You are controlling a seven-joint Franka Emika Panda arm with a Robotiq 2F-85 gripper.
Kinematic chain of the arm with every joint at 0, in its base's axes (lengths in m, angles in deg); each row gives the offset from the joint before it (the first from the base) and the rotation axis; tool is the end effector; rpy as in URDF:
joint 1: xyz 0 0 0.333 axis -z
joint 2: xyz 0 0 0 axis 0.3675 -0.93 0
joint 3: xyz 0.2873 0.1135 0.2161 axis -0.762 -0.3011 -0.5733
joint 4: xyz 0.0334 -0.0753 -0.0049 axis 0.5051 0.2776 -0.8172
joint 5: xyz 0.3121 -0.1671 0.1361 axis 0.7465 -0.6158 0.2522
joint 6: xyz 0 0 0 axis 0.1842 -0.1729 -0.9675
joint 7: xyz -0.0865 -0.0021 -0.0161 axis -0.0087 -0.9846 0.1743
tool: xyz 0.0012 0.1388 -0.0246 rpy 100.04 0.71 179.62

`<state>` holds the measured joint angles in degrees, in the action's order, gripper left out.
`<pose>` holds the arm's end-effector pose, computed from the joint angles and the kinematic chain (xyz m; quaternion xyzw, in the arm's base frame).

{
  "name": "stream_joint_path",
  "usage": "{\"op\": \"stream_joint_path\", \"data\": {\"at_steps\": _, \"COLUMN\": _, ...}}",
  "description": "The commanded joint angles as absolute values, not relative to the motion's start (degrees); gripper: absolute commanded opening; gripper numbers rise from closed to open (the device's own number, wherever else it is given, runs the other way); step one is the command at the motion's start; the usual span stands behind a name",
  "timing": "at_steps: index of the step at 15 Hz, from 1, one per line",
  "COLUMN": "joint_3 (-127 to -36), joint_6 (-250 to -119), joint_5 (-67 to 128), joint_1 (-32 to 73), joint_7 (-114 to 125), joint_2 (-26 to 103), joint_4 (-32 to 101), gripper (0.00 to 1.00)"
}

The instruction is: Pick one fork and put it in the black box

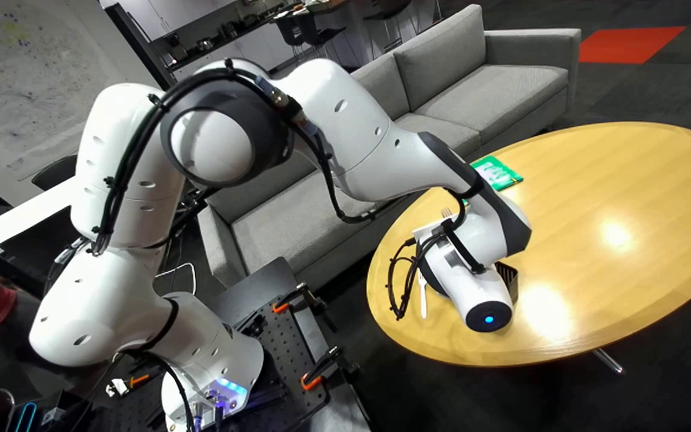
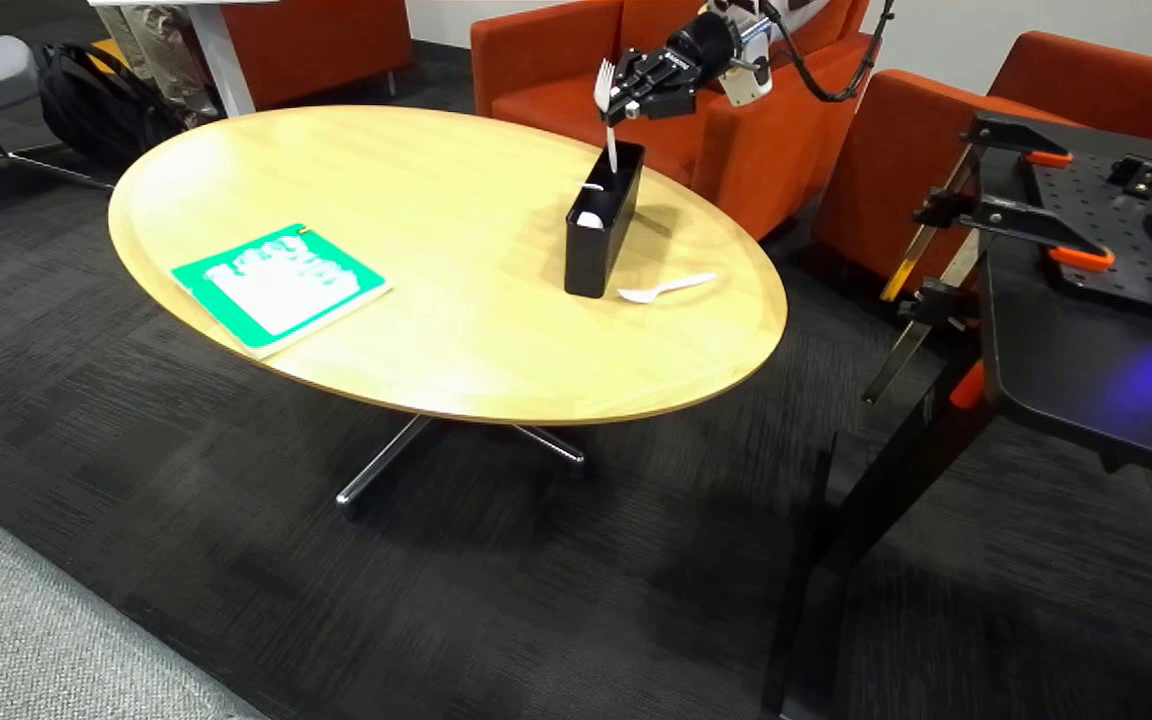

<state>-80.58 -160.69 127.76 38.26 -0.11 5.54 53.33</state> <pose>0.5823 -0.1263 0.0646 -0.4713 0.6823 0.2249 0.5117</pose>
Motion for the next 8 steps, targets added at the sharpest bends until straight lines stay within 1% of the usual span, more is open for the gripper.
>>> {"op": "stream_joint_path", "data": {"at_steps": 1, "joint_3": -79.28, "joint_6": -159.34, "joint_5": 129.49, "joint_1": 37.19, "joint_7": -0.97, "joint_2": 2.32, "joint_4": 50.32, "gripper": 0.03}}
{"op": "stream_joint_path", "data": {"at_steps": 6, "joint_3": -78.93, "joint_6": -161.08, "joint_5": 130.95, "joint_1": 36.54, "joint_7": -0.94, "joint_2": -0.56, "joint_4": 48.30, "gripper": 0.03}}
{"op": "stream_joint_path", "data": {"at_steps": 7, "joint_3": -78.85, "joint_6": -161.22, "joint_5": 131.06, "joint_1": 36.37, "joint_7": -1.02, "joint_2": -0.89, "joint_4": 48.02, "gripper": 0.36}}
{"op": "stream_joint_path", "data": {"at_steps": 8, "joint_3": -78.78, "joint_6": -161.38, "joint_5": 131.08, "joint_1": 36.17, "joint_7": -0.99, "joint_2": -1.08, "joint_4": 47.83, "gripper": 0.38}}
